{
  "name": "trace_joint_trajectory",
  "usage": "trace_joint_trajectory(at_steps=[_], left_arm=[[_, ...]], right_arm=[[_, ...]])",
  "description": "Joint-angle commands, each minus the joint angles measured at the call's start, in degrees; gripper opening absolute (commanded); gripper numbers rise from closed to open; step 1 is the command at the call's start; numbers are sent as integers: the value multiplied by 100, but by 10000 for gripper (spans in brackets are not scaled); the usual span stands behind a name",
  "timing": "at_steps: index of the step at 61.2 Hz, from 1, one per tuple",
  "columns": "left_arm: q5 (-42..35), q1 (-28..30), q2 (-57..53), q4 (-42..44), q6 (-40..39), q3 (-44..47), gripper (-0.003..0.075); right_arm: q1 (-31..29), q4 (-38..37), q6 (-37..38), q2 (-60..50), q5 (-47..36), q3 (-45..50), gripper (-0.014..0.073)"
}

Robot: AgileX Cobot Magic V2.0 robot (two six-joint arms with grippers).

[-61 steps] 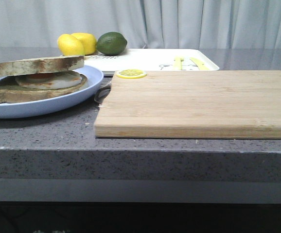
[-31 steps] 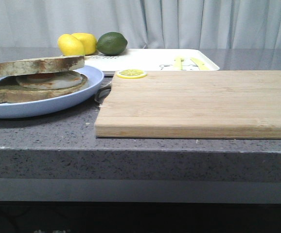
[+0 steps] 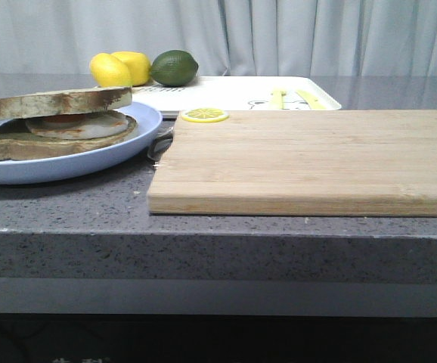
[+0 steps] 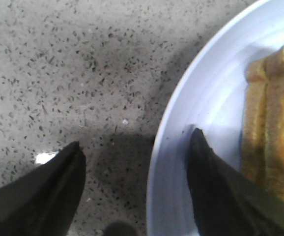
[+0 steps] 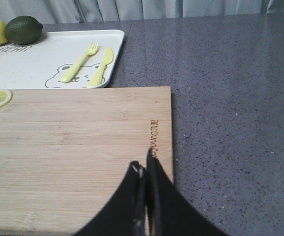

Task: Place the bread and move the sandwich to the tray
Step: 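Grasp the rim of the blue plate with the left gripper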

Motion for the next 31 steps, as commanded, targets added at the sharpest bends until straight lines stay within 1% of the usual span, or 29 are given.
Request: trace_joint_trajectory(at_steps=[1,5,9,12,13,17,20,31], left_arm=[[-69,-28,-86,-52,-16,-161,435],[-46,-28,-74,-52,-16,-161,402],[-46,-28,-74,-52,-16,-161,315],[-46,-28,-74,-52,-16,-161,232],[-46,-28,-74,-52,-16,-161,186],[-31,-28,-74,-52,-16,-161,62],[-21,-28,-74,-52,-16,-161,-19],[-20,62,-102,-66,-16,-161,-20]], right_arm=[[-14,4,-31,32,-471,-150,-60],[-14,4,-31,32,-471,-150,-60],[-14,4,-31,32,-471,-150,-60],[-14,4,-31,32,-471,-150,-60],[-14,4,-31,32,-471,-150,-60],[-14,4,-31,32,-471,-150,-60],[-14,4,-31,32,-471,-150,-60],[-14,4,-31,32,-471,-150,-60]])
